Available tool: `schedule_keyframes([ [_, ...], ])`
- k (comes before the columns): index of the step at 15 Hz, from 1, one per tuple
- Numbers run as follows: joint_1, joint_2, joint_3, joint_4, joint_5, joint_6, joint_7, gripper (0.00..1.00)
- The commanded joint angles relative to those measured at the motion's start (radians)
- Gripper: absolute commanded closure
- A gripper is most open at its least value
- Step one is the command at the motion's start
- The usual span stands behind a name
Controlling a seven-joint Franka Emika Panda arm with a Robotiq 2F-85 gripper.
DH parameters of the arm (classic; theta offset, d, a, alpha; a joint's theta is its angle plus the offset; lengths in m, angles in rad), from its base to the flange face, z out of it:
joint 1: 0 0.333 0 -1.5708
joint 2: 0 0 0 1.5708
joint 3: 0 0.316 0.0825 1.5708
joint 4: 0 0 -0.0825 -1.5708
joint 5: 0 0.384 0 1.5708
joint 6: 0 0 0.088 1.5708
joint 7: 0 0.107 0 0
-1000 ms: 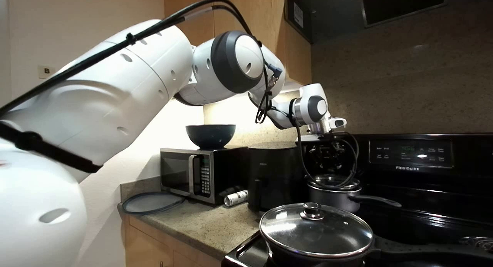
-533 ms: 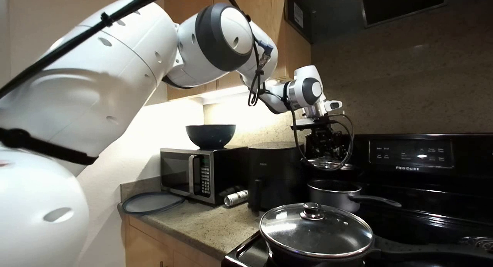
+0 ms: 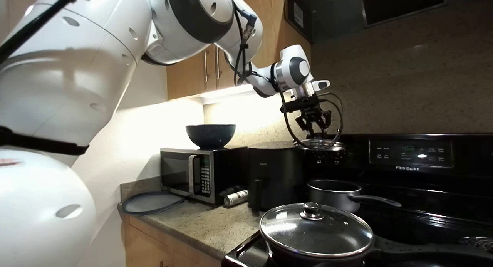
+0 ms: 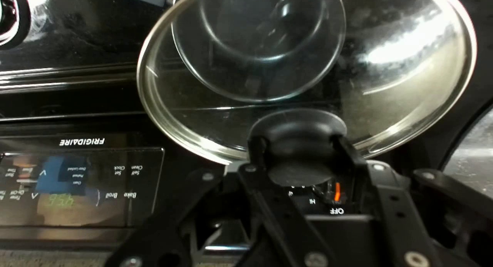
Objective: Pick up the lid from the pot and put it on the air fryer
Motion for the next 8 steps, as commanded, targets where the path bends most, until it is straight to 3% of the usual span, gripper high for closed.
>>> schedule_keyframes([
  [1, 0.038, -0.108, 0.001, -0.102, -0.07, 0.047, -0.009, 0.77],
  [8, 0.1, -0.192, 0.029, -0.188, -0.167, 0.126, -0.005, 0.77],
])
